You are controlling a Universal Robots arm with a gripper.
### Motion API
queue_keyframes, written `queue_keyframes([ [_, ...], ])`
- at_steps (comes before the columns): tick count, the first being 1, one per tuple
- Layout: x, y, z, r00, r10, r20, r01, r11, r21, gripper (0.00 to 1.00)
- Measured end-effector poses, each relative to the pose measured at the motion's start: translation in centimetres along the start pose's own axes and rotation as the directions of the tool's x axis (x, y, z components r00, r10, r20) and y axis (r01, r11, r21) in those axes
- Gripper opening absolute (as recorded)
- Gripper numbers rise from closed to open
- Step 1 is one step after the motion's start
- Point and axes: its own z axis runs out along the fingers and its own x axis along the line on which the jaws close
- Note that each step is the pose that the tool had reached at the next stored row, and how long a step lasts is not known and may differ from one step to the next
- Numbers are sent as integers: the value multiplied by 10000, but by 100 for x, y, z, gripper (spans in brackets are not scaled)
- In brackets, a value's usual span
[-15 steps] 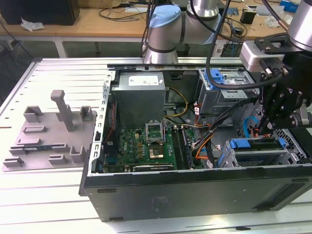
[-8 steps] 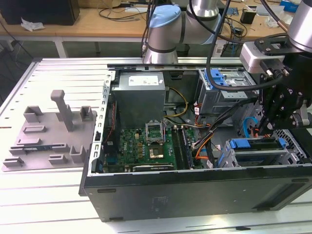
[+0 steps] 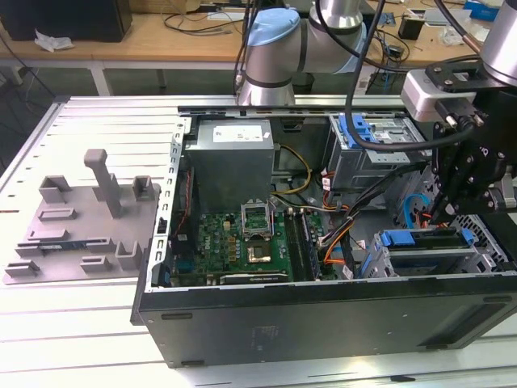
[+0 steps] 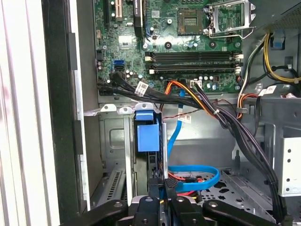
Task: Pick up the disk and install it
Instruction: 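Insert the second disk wire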
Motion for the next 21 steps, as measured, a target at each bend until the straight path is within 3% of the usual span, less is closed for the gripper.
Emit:
queue_keyframes([
  [21,23,27,54,10000,-48,3,48,10000,-1,16],
])
